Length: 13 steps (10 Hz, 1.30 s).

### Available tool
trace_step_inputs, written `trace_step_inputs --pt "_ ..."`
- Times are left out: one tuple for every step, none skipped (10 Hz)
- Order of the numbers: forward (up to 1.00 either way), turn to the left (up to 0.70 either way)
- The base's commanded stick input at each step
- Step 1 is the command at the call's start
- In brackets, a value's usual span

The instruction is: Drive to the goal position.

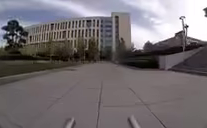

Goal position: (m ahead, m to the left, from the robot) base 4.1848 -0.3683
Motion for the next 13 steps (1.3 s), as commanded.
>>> trace_step_inputs --pt "1.00 0.27" --pt "1.00 0.27" --pt "1.00 0.27" --pt "1.00 0.27" --pt "1.00 0.27" --pt "1.00 0.16" --pt "1.00 0.00" --pt "1.00 0.00" --pt "1.00 0.00" --pt "1.00 0.00" --pt "1.00 0.00" --pt "1.00 0.00" --pt "1.00 0.00"
